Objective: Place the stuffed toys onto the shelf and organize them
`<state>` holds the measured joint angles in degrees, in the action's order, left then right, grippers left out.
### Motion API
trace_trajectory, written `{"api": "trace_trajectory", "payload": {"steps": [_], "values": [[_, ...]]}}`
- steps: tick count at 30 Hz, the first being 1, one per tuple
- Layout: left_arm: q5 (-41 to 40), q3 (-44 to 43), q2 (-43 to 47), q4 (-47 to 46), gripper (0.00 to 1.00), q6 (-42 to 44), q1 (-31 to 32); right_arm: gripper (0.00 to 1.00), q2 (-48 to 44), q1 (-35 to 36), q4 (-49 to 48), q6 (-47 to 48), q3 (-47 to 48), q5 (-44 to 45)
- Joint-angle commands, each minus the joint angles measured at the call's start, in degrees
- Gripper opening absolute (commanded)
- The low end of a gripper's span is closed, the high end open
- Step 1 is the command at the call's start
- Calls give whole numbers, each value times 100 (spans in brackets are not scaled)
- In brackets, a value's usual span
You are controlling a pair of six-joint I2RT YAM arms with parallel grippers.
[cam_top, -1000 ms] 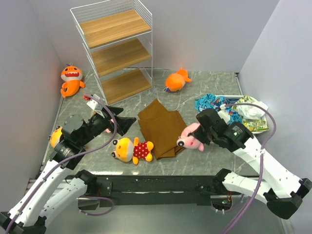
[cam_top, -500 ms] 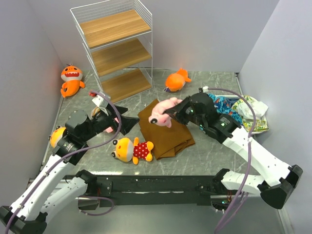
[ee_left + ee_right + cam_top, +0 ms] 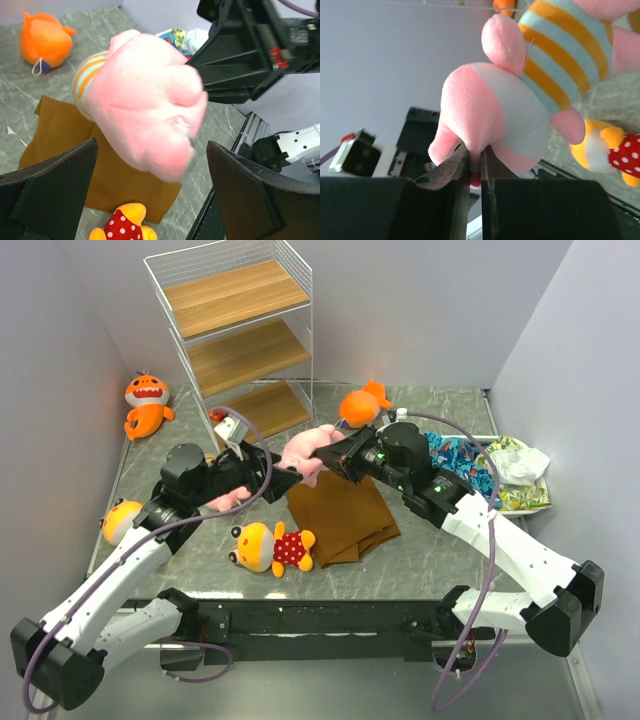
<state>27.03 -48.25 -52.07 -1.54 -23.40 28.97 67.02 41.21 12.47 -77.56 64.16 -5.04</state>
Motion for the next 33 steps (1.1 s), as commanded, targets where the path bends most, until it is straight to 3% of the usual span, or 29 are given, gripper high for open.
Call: {"api": "trace_trajectory", "payload": {"steps": [1,2,4,5,6,7,8,9,11,14,17,20,24,29,33], "values": [[250,-343,-250,-417,98,2,30,6,65,-17,-947,-224,-184,-498],[277,-334,-285,-513,99,-24,30,6,74,-17,-1018,-190,-219,-524],[347,-299,-356,-636,82,-60,56,8,4,-8,-1062,-181,-359,-524],[417,-290,-373,-724,69,-77,56,11,-22,-8,-1193,-111,-421,-551],[426,-282,-408,-751,44,-95,56,13,-92,-8,-1238,-6,-500,-690],[444,-290,-417,-734,35,-86,56,17,-145,-25,-1430,143,-640,-752],[470,-316,-435,-708,27,-69,56,28,-207,-25,-1614,554,-711,-797],[505,-334,-444,-603,12,-68,56,36,-355,-34,-1677,801,-773,-806],[680,-396,-418,-532,1,-208,56,49,-540,-95,-2079,1615,-1045,-806],[804,-475,-269,-374,1,-577,47,62,-892,-332,-2722,3221,-1362,-1603],[866,-510,47,-110,1,-867,47,70,-1165,-473,-2042,4568,-1091,-1721],[708,-501,452,101,1,-1087,56,71,-1358,-535,-1574,5598,-765,-1771],[725,-712,838,689,1,-1132,56,71,-1534,-685,-1291,6927,-607,-2782],[1330,-905,1032,1024,1,-1360,56,72,-1561,-693,-309,8578,-326,-3450],[1543,-1002,1120,1330,1,-1299,56,72,-1789,-685,-350,9179,-360,-3917]]}}
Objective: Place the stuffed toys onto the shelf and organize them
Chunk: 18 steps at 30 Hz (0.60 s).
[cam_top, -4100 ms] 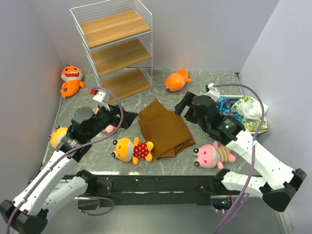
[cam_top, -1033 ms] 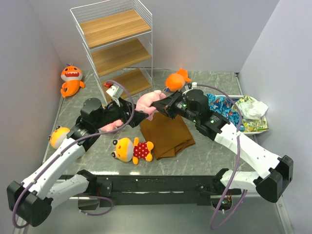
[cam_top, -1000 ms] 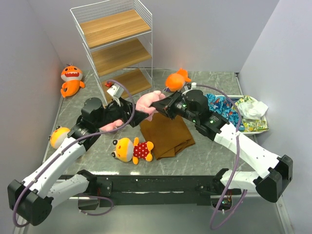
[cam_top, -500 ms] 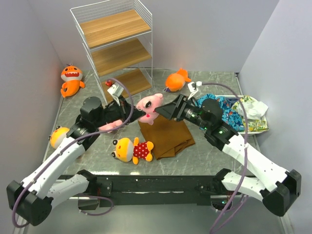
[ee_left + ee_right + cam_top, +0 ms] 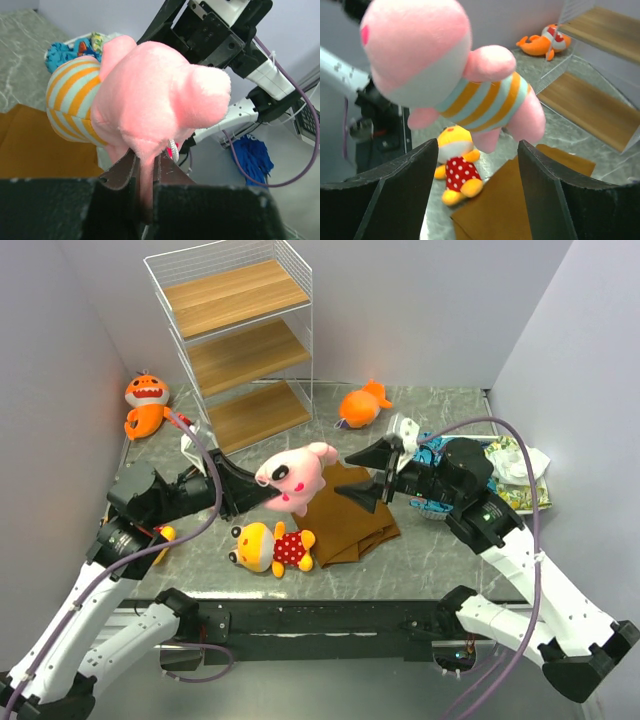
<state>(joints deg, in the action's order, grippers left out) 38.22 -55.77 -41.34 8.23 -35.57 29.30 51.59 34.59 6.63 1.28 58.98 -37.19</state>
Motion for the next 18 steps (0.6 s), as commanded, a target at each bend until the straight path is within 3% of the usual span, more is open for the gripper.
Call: {"api": "trace_trajectory", "payload": {"steps": [1,5,9,14,18], "values": [[415,-268,56,433,1,-47,23,73,-316,-31,111,1313,27,-685],[774,-216,56,206,1,-230,23,74,-615,-31,-400,1488,-334,-666],[1336,-75,30,-93,1,-293,23,77,-546,-22,-67,1998,-274,-1324],[1706,-145,-137,12,1,-152,23,79,69,-31,793,2428,333,-1317],[1803,-180,-181,30,1,-99,23,79,141,-31,498,2308,133,-1492]]}}
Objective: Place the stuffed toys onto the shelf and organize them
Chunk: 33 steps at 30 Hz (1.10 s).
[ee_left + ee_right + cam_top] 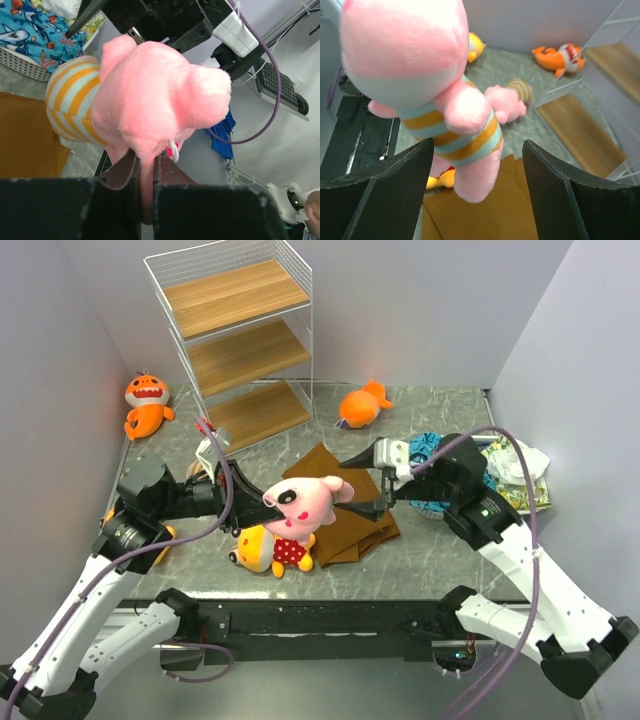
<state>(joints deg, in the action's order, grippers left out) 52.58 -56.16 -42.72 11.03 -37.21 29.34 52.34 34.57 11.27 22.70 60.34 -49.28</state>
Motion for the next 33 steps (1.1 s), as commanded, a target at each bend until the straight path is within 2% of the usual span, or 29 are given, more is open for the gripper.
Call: {"api": "trace_trajectory", "payload": {"steps": [1,4,6,8,10,12,17,22,23,29,33], "values": [[376,-149,-43,-250,1,108,19,79,57,-20,-97,78,-83,-293],[394,-220,-79,-224,1,179,19,79,-21,-29,-396,-195,-399,22],[385,-211,-70,-363,1,127,19,79,-162,-29,-992,-957,-740,391],[385,-237,-96,-399,1,100,10,90,-285,-55,-1422,-1661,-839,358],[376,-307,-131,-382,1,144,19,93,-425,-81,-1828,-2231,-1093,270],[376,-360,-158,-391,1,161,19,93,-645,-169,-2478,-2585,-1426,296],[359,-343,-114,-610,1,57,19,89,-708,-381,-4076,-4316,-1858,216],[254,-308,-35,-883,1,-146,10,88,-532,-381,-4974,-5755,-2139,358],[218,-308,-17,-900,1,-146,19,88,-410,-372,-5342,-5950,-2184,288],[8,-238,0,-1296,1,-427,19,88,-294,-381,-5932,-6637,-2403,155],[-116,-176,-35,-1515,1,-576,19,84,-294,-372,-6268,-6893,-2535,120]]}}
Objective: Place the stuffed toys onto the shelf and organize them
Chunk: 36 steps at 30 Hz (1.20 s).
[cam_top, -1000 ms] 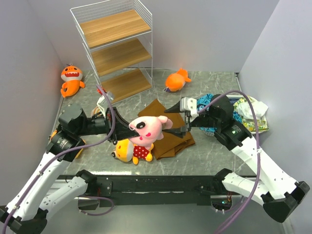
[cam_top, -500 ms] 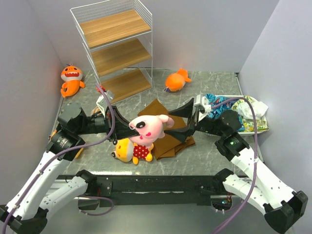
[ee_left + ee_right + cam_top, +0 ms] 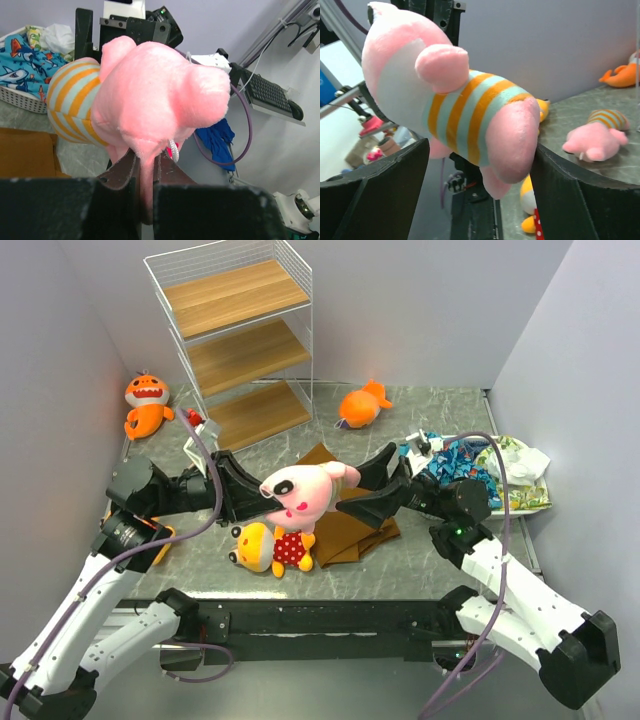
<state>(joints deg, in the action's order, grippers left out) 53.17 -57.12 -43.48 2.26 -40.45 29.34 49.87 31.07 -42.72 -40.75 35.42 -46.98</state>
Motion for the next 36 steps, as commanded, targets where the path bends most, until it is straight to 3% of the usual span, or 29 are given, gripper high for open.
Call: {"api": "trace_trajectory", "payload": {"steps": [1,6,11,14,15,17,18,19,20,22,23,25,30,36], "values": [[-175,-71,33,-761,1,-340,10,82,-82,-22,-878,-548,-53,-75],[-140,-1,-81,-929,1,-464,10,55,-126,-22,-1291,-705,-105,84],[-105,87,-152,-1166,1,-649,10,57,23,-22,-1572,-952,-70,110],[-122,105,-178,-1193,1,-658,19,43,84,-22,-1801,-1119,-70,180],[-140,131,-187,-1184,1,-658,19,30,93,-22,-1854,-1267,-53,241],[-228,210,-213,-1193,1,-684,10,16,172,-13,-1863,-1443,26,338],[-254,263,-204,-1306,1,-780,10,0,207,-13,-1924,-1601,53,374],[-280,315,-196,-1359,1,-815,19,0,277,-13,-2124,-1681,53,409],[-446,377,-169,-1343,9,-816,19,0,269,-13,-2205,-1751,27,461],[-736,351,-108,-1019,40,-658,19,0,182,-13,-1954,-1770,18,767],[-1086,281,-73,-878,74,-571,10,0,120,-13,-1698,-1700,105,917],[-1570,150,67,-257,96,-246,19,0,-108,-13,-971,-1419,219,1338],[-3536,-167,375,757,96,518,19,0,-294,-22,368,-1050,1001,2377],[-4911,-115,762,1267,96,1195,10,0,662,-22,994,-1022,2433,2676]]}}
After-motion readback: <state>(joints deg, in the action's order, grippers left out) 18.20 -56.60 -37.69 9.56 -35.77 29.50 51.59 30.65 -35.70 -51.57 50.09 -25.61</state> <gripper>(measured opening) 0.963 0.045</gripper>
